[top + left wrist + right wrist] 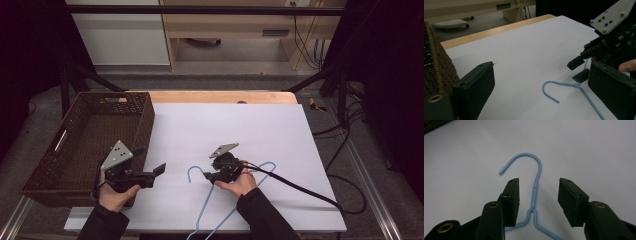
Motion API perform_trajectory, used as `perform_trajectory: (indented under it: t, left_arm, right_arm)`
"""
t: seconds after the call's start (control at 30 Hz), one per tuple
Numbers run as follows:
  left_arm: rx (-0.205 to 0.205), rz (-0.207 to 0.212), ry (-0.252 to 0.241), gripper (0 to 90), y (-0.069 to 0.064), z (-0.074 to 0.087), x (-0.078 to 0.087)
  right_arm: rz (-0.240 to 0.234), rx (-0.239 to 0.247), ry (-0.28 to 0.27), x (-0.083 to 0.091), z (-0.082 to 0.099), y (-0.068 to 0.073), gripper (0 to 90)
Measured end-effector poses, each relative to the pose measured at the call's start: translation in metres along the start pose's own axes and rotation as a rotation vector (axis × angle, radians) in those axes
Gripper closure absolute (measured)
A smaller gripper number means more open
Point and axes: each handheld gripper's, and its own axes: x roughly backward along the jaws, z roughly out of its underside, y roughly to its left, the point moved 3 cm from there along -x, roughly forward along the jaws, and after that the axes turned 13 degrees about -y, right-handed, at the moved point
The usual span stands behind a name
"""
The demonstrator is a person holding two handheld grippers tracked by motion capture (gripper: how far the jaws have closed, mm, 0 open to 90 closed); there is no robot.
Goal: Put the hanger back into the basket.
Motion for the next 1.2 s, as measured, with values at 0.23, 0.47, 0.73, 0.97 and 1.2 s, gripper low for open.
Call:
perform_trajectory:
  t: [0.23,0.47,0.73,0.97,1.2]
  left_arm:
    - [0.005,0.000,0.006,6.9,-0.001,0.001,-0.001]
    - [0.004,0.002,0.006,7.0,-0.002,0.001,-0.002]
    - [0.001,0.003,0.011,7.0,-0.003,0.002,-0.003]
    - [0.004,0.003,0.014,7.2,-0.003,0.003,-0.003]
    - [0.005,0.003,0.014,7.2,-0.003,0.003,-0.003]
  right_arm:
    - [0.009,0.004,0.038,-0.009,0.008,0.005,63.1]
    - [0.030,0.005,0.063,-0.017,0.012,0.009,72.0]
    - [0.065,0.028,0.082,-0.019,0.016,0.012,80.4]
    - [0.101,0.021,0.104,-0.020,0.015,0.017,84.8]
    - [0.110,-0.040,0.125,-0.020,0.013,0.015,86.4]
